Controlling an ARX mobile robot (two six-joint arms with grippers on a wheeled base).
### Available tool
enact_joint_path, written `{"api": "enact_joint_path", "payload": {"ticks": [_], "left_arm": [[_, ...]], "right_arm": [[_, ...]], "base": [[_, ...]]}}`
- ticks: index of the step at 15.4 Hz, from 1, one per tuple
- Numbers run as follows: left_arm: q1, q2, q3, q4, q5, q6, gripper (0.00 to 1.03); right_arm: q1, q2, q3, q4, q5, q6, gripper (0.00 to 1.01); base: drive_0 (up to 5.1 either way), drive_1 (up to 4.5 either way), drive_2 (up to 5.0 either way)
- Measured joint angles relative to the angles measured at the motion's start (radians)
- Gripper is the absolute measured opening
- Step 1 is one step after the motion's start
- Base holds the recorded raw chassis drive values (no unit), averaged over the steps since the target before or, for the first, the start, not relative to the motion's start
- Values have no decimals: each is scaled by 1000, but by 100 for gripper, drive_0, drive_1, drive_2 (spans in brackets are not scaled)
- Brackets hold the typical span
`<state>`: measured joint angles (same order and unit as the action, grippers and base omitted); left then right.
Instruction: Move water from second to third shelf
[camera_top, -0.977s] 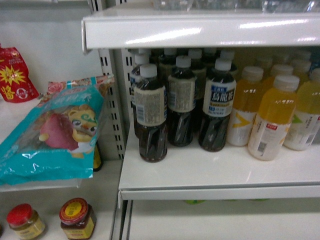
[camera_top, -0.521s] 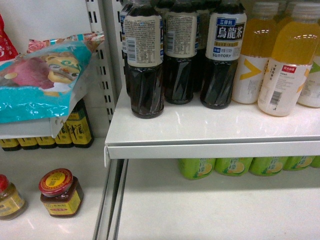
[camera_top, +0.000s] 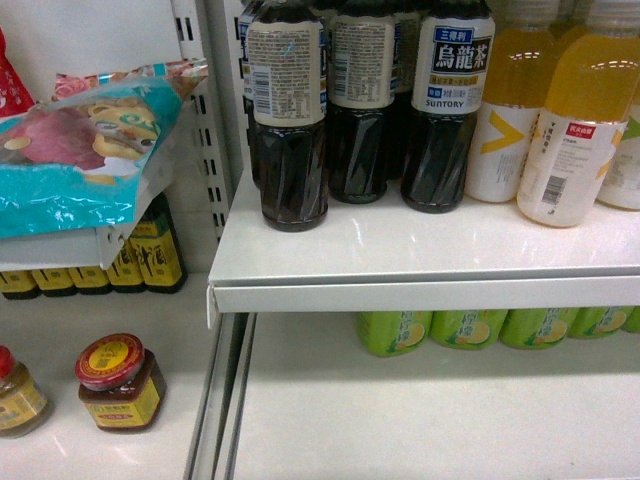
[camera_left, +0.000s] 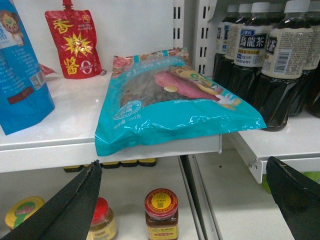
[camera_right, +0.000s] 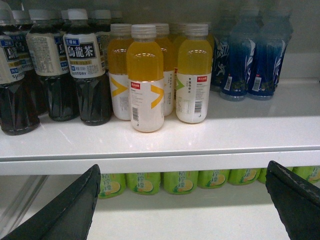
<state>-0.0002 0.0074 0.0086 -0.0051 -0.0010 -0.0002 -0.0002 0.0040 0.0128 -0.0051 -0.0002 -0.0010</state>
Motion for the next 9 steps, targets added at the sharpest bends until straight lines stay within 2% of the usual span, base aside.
{"api": "enact_joint_path", "payload": {"ticks": [9], "left_arm": [[0,0,0,0,0,0,98]], "right_arm": [[0,0,0,0,0,0,98]], "base": [[0,0,0]]}}
